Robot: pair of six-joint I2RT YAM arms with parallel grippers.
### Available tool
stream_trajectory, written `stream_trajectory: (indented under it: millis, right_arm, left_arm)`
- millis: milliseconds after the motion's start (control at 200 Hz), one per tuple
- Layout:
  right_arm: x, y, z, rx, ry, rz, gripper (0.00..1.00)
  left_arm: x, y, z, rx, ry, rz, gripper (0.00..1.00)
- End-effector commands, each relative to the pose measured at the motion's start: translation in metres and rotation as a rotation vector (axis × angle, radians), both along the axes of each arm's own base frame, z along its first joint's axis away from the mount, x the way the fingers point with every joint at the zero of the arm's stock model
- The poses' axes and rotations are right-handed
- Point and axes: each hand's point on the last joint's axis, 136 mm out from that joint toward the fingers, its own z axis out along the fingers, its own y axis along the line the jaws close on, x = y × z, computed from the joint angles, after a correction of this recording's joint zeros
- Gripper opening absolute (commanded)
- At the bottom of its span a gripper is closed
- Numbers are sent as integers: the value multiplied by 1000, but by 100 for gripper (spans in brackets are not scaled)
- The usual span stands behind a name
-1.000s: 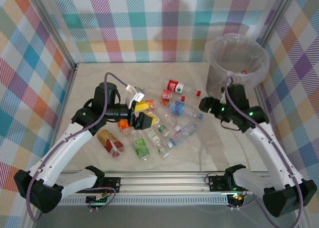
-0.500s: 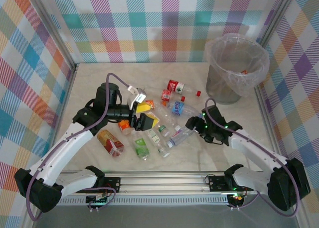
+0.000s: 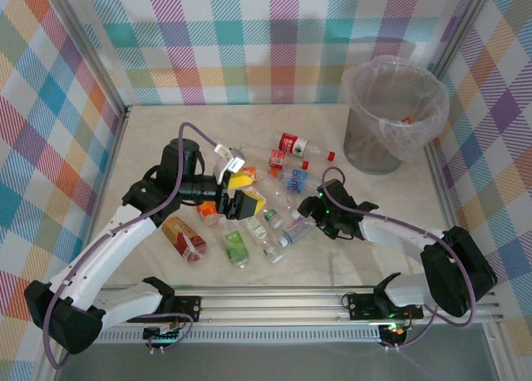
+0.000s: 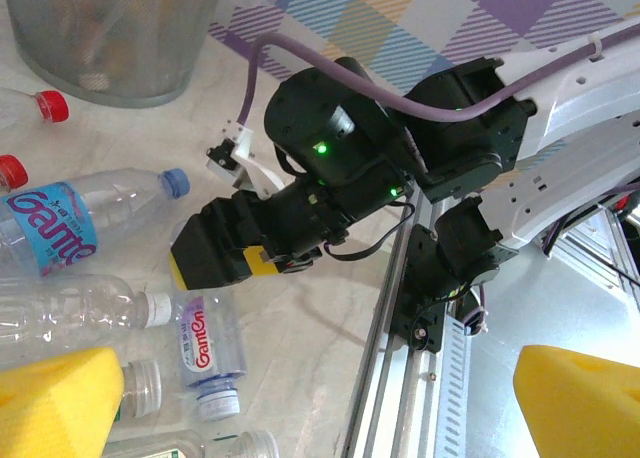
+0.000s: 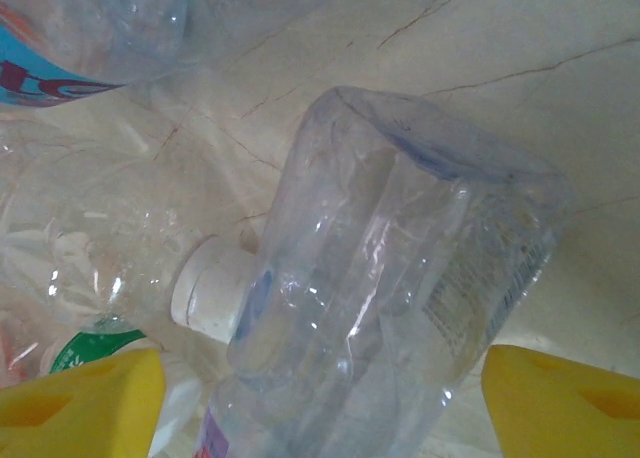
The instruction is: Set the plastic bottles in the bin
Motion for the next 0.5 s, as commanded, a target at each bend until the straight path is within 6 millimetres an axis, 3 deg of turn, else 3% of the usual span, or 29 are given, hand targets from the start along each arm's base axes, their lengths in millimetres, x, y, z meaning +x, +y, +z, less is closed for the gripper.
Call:
stream_trajectory:
  millis: [0,495]
  right_arm:
    - [8,1,-5,7,-18,-48,80]
    - [25,-2,-29,-23,-36,-133,70]
  left_arm:
    - [-2,-2,7,-9,-20,-10,100]
    - [-1,-3,6,-9,-18,-10,100]
